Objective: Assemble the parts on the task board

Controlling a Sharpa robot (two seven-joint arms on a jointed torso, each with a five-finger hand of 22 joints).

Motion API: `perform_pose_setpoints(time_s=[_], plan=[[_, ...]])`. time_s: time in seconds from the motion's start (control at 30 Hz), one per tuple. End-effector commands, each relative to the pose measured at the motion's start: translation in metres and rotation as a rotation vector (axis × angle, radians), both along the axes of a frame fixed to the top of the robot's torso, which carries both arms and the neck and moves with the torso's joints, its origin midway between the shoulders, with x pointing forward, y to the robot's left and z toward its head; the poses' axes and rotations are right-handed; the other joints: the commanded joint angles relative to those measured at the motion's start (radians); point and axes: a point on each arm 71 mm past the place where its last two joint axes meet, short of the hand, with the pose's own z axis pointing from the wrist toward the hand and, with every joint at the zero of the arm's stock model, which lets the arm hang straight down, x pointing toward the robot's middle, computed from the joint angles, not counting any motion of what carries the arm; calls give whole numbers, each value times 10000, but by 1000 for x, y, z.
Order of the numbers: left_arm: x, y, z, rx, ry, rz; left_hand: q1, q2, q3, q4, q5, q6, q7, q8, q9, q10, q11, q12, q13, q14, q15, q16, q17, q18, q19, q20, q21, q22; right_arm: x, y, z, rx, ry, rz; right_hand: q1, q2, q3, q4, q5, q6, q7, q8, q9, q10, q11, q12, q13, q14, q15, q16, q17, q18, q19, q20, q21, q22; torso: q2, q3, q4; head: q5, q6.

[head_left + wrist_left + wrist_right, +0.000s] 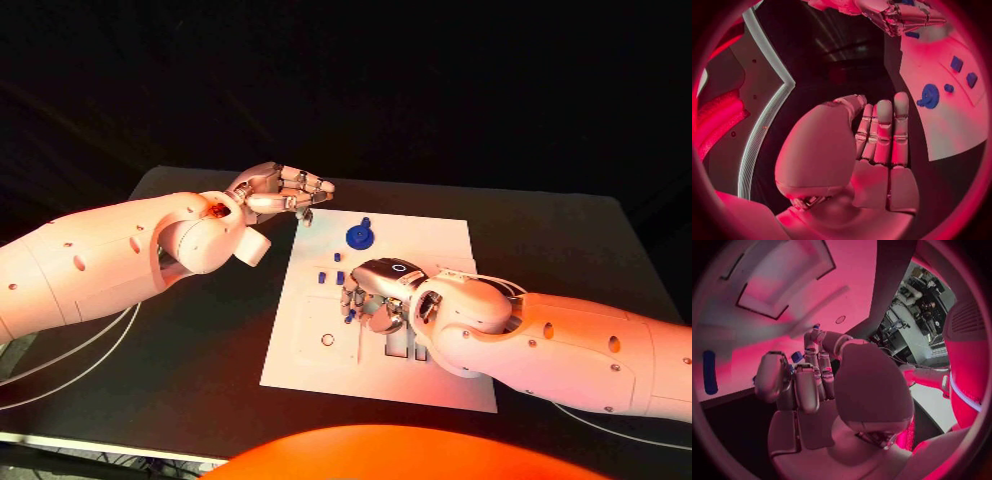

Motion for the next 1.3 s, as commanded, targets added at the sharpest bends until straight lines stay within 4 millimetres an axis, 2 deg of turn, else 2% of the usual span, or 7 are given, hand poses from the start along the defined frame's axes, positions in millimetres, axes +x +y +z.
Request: perform_pose_setpoints(time_s=[0.03,0.53,0.97,1.3], plan=[[0,-3,1,-89,26,-182,-111,-10,24,1,-48,-39,-4,54,8,-73,19,57,-1,-16,68,39,-13,76,9,53,-67,-15,-1,1,-2,-201,4,125,-102,15,37,1,43,25,14,25,15,559,-509,33,10,488,-69,6,-9,-22,-40,6,-43,628,4,-2,-1,-19,-2],[0,-3,1,-71,63,-214,-111,-10,24,1,-48,-39,-4,54,8,-73,19,57,-1,-16,68,39,-13,76,9,53,-67,-15,-1,6,-5,-571,-26,193,-151,10,57,-24,38,8,20,23,35,554,-504,5,29,479,-66,-13,-50,-9,-72,8,-100,608,4,-3,7,-69,-1],[0,-3,0,-67,91,-251,-128,-8,36,-22,-48,-49,-2,65,21,-96,21,74,3,-12,69,48,-13,77,19,55,-71,-21,-4,9,-7,-800,-72,395,-445,-84,-16,-94,294,-92,46,6,124,489,-483,-122,123,424,-44,-123,-258,42,-214,31,-347,521,1,-6,5,-84,24],[0,-2,0,-57,100,-243,-129,-7,46,-41,-48,-55,-3,72,28,-117,23,78,3,-15,70,49,-13,78,21,55,-73,-24,-5,9,-7,-669,39,440,-705,-146,-284,-131,523,-416,102,-142,169,308,-428,-281,240,411,3,-136,-318,73,-306,78,-553,452,1,-5,0,-73,43]])
